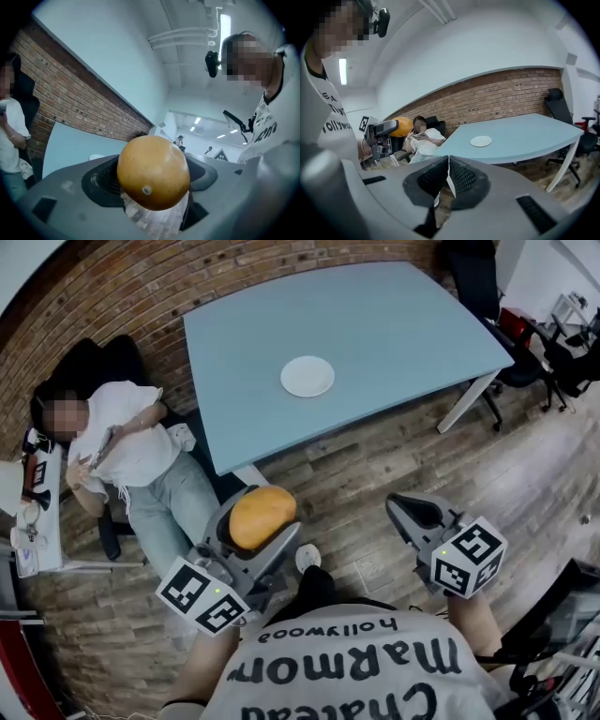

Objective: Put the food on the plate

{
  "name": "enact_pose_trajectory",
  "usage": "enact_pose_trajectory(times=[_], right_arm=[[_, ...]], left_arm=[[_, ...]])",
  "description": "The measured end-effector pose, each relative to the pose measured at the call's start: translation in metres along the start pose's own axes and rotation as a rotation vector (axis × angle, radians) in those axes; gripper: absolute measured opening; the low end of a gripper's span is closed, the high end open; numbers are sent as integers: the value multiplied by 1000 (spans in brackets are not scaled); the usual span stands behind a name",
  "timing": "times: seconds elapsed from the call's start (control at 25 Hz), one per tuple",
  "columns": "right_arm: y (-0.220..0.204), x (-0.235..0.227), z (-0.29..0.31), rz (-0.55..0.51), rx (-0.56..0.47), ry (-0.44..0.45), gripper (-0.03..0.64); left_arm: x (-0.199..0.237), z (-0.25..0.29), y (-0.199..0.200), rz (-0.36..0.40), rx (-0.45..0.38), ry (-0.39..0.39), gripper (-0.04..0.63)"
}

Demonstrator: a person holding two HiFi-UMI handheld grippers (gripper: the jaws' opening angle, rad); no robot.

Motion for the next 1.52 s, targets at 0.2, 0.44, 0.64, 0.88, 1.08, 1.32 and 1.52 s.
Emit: enact_pose_trajectory(times=[0.2, 0.44, 0.64, 0.88, 1.08, 1.32, 1.52], right_arm=[[20, -25, 37, 34, 4, -34, 11], [47, -46, 88, 43, 9, -39, 11], [61, -59, 120, 48, 12, -34, 11], [72, -74, 148, 66, 20, -45, 11], [77, -82, 168, 46, 33, -35, 12], [93, -94, 177, 13, 24, -12, 12], [112, -119, 188, -15, 21, 30, 11]], left_arm=[[38, 25, 20, -36, -3, -43, 348], [90, 41, 32, 11, 47, -21, 348], [125, 52, 44, 22, 37, -8, 348], [159, 64, 46, 18, 104, 22, 348], [171, 75, 47, 6, 107, 0, 348], [164, 95, 55, 66, 88, -4, 348], [165, 119, 58, 68, 85, 51, 348]])
Point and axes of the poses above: the fingertips, and each gripper's own axes: z forward along the fingers, x to its left, y out of its top, the point moved 4 cm from there along -z, backward along the fingers
